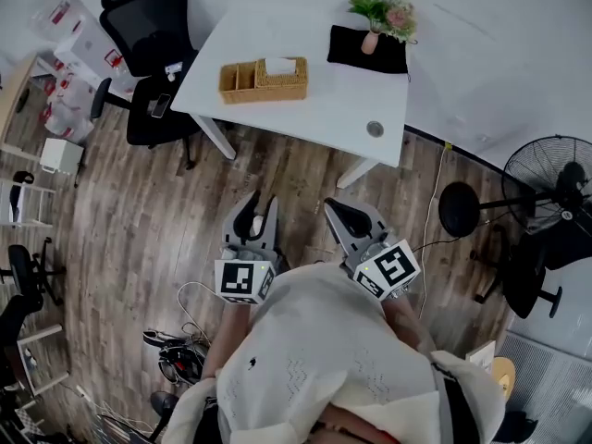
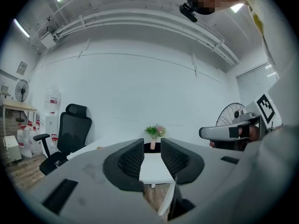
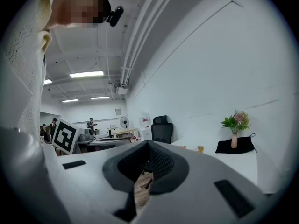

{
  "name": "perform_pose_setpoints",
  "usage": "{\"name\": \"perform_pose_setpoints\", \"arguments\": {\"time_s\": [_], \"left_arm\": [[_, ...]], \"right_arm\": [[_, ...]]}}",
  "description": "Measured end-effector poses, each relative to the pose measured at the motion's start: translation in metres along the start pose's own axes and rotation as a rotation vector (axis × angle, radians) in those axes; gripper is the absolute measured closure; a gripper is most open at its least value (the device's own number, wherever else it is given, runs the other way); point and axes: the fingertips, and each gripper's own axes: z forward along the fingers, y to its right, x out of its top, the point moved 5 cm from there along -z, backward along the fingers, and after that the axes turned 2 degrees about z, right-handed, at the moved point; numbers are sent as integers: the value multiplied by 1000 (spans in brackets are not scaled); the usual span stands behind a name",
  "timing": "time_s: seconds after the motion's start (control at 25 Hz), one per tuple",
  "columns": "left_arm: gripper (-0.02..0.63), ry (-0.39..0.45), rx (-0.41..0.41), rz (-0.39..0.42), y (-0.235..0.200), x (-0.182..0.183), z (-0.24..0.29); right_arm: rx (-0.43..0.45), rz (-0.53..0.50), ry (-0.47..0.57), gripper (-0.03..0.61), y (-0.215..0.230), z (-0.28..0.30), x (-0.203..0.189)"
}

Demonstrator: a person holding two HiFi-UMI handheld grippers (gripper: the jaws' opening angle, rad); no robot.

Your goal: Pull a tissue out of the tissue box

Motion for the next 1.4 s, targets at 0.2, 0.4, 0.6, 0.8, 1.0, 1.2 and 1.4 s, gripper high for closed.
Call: {"name": "perform_pose_setpoints", "arguments": {"time_s": [0.2, 0.4, 0.6, 0.8, 1.0, 1.2, 1.4], "left_arm": [[500, -11, -37, -5, -24, 2, 23], [500, -18, -75, -4, -48, 5, 45], [500, -23, -122, -7, -74, 9, 66], [500, -26, -167, -4, -97, 10, 86], [500, -33, -205, -2, -126, 11, 105], [500, -34, -233, -4, -153, 13, 119], [500, -43, -261, -5, -171, 10, 128]], "right_arm": [[-27, 6, -13, 578, 11, 27, 3], [-60, 14, -15, 577, 21, 54, 8], [-109, 24, -9, 577, 25, 79, 13], [-156, 36, -12, 577, 30, 101, 13], [-200, 48, -6, 577, 36, 130, 15], [-232, 55, 6, 577, 36, 157, 18], [-258, 60, 7, 577, 38, 179, 17]]}}
